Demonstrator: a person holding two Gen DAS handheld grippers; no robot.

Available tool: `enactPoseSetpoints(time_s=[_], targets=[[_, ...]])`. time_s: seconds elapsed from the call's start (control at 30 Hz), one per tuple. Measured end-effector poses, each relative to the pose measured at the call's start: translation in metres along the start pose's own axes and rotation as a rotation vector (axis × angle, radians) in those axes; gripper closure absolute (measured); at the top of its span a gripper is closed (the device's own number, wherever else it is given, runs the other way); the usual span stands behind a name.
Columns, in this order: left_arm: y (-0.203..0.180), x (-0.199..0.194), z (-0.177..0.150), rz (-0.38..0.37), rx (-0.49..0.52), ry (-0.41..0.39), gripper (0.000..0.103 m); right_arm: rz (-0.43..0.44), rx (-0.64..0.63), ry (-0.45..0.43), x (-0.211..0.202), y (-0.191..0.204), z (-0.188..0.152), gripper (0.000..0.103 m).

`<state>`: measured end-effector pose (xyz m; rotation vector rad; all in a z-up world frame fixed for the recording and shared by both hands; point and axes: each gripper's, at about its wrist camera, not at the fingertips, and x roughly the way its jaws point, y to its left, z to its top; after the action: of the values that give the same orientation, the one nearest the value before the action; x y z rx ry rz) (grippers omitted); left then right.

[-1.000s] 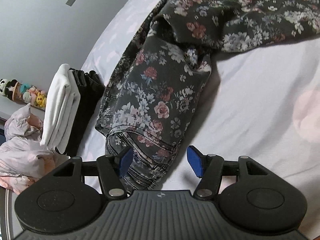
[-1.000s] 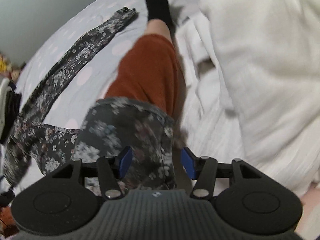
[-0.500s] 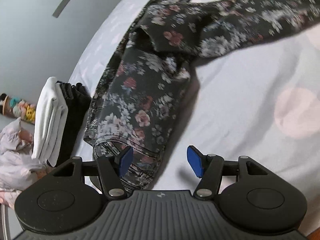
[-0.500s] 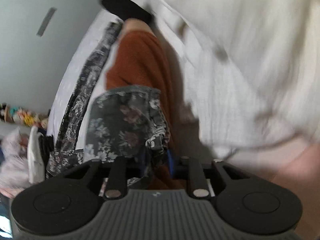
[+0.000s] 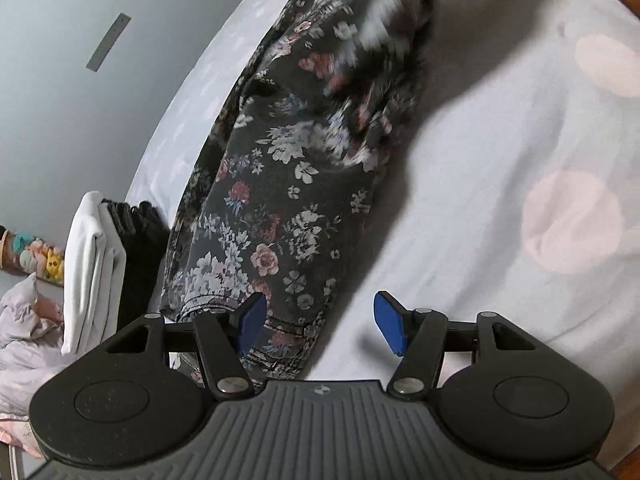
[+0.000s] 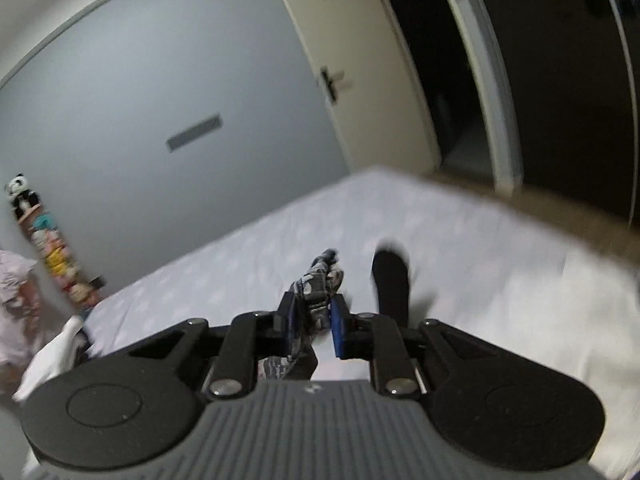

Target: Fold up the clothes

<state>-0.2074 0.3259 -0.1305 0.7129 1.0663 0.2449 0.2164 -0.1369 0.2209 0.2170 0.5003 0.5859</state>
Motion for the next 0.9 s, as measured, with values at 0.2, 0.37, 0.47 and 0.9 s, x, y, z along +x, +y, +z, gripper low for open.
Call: enactPoseSetpoints(time_s=[0.2,0.37,0.47,0.9], targets=[[-0.007,-0.008,0.004,-0.067,0.023,-0.070,0.030,-0.171,-0.087,-0.095,0.027,0.020,0.064,0.083],[-0.024,-0.020,0.009,-0.166,0.095,-0.119,0.030,-0.216,-0.113,-0.056,0.050,0.023,0.068,0.083],[-0.036,-0.021,0.014,-0.215,0.138,-0.109,0.030,-0.235,-0.126,-0.027,0.060,0.015,0.061,0.083],[-0.040,0.028,0.028,-0.074,0.067,0.094,0.098,-0.290,-0.090,0.029,0.085,-0.018,0.038,0.083]])
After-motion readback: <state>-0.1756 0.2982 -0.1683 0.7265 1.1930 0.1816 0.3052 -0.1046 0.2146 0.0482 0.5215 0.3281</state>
